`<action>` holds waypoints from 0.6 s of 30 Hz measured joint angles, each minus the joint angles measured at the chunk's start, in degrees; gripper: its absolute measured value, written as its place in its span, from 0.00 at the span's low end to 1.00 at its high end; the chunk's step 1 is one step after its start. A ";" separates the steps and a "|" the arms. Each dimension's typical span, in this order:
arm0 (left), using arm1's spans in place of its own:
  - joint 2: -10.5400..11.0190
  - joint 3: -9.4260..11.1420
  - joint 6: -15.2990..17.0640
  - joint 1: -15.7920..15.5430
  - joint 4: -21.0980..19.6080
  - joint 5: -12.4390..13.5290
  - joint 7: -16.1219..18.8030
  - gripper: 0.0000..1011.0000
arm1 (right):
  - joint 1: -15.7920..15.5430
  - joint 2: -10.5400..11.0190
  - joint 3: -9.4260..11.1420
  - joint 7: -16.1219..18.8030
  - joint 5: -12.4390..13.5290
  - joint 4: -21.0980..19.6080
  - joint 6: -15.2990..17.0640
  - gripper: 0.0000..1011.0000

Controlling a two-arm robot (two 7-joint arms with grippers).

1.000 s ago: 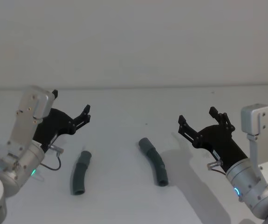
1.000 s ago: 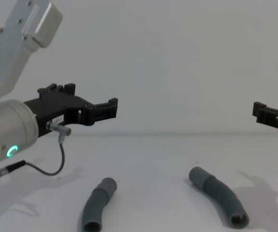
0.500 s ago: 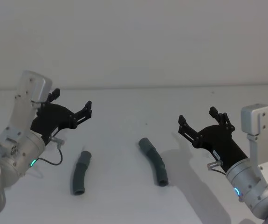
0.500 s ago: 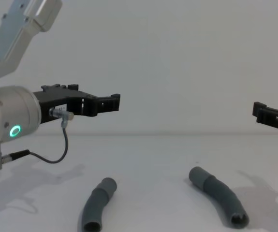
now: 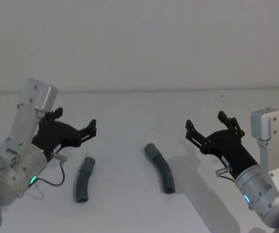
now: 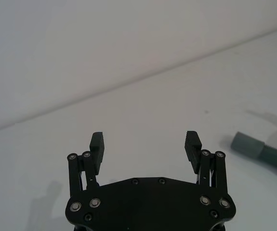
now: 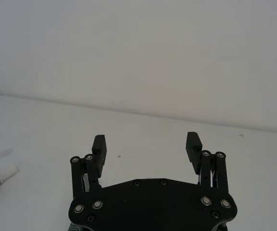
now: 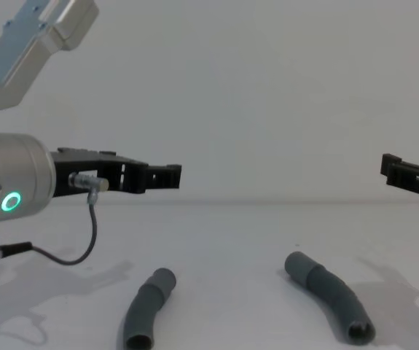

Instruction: Use both hands to pick up one end of the pipe from the table, align the ends, and insert them.

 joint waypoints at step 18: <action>0.38 0.04 7.19 3.85 -6.27 0.18 1.46 0.99 | 0.00 0.00 0.00 0.00 0.00 0.00 0.00 0.99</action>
